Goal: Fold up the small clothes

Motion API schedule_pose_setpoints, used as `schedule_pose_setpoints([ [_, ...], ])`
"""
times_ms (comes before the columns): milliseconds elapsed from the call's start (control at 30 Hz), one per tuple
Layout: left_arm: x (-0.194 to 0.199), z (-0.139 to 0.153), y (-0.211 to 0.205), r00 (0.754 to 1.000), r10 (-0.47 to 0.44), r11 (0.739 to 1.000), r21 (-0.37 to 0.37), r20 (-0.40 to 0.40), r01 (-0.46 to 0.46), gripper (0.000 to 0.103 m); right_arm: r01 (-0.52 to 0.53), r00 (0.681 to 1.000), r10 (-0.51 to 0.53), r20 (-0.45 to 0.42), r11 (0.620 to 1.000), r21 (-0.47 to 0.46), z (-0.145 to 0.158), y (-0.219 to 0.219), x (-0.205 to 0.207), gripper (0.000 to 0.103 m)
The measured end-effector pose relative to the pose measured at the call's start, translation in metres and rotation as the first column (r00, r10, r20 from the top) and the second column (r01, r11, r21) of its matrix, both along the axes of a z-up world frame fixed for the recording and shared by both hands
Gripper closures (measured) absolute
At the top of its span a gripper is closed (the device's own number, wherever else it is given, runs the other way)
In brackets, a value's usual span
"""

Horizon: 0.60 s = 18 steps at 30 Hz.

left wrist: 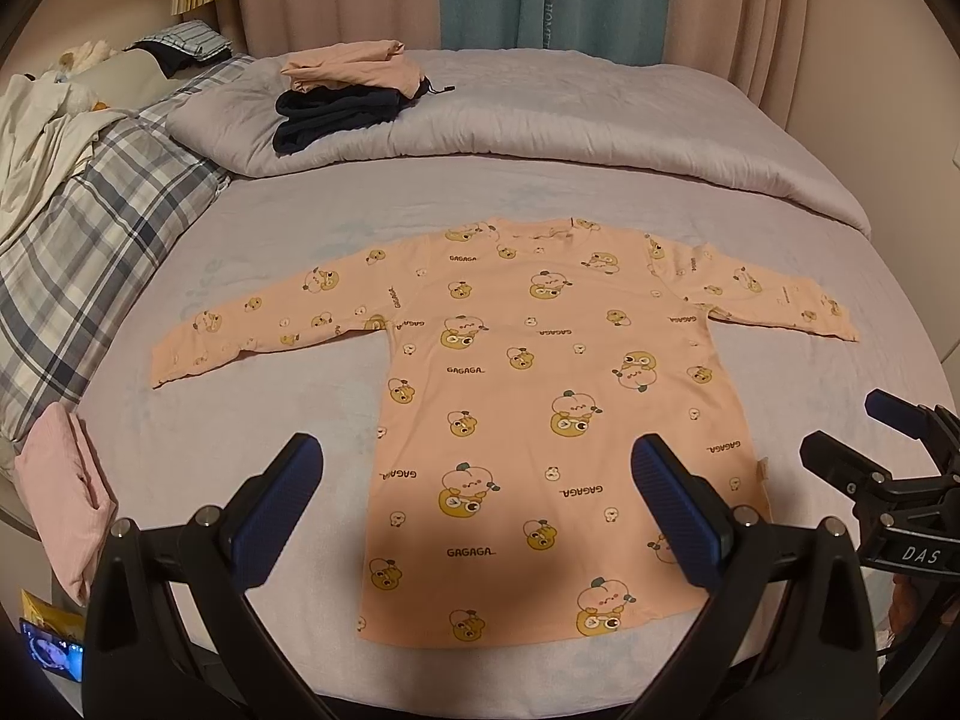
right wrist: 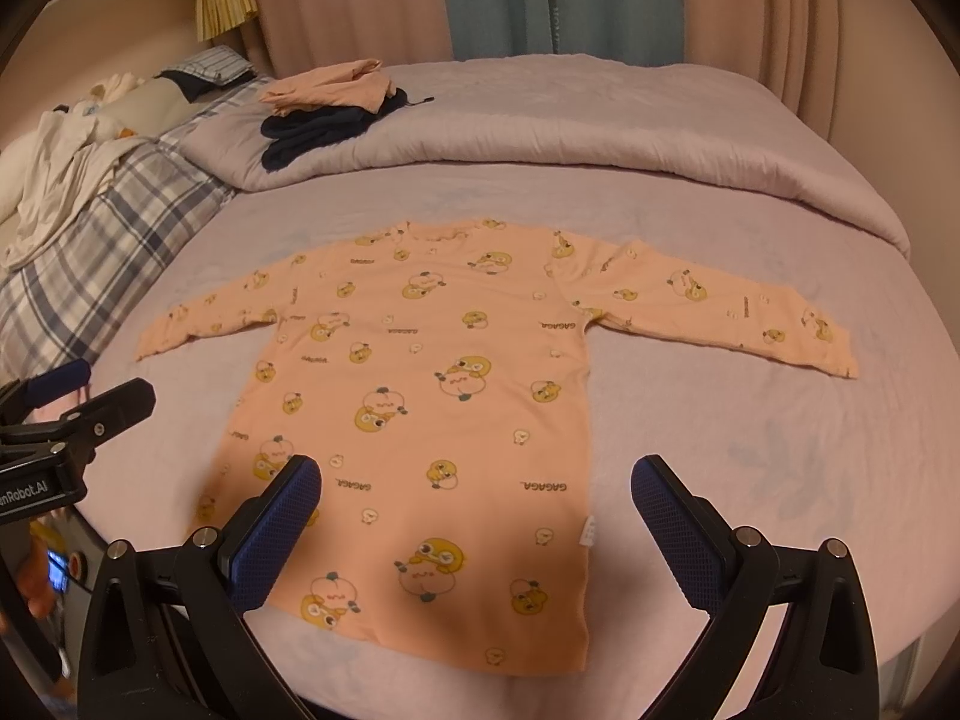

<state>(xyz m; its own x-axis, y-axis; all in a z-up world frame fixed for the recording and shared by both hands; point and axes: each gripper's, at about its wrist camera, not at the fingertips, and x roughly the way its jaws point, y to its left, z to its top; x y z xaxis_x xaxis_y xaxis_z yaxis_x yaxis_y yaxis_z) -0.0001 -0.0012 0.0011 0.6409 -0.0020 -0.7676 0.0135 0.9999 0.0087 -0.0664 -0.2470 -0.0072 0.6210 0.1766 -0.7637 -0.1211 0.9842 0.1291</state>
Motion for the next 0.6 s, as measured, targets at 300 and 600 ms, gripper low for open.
schedule_pose_setpoints([
  [300,0.0,-0.0001,-0.001,1.0,-0.001,1.0,0.003,0.0,0.001,0.0,0.0,1.0,0.0,0.001,1.0,-0.003,-0.0001,-0.0007,0.0015,0.001],
  [600,0.0002,-0.0004,-0.002,1.0,0.0,1.0,0.006,0.001,0.0,0.0,0.001,1.0,-0.001,0.001,1.0,-0.003,-0.0001,-0.0001,0.0011,0.001],
])
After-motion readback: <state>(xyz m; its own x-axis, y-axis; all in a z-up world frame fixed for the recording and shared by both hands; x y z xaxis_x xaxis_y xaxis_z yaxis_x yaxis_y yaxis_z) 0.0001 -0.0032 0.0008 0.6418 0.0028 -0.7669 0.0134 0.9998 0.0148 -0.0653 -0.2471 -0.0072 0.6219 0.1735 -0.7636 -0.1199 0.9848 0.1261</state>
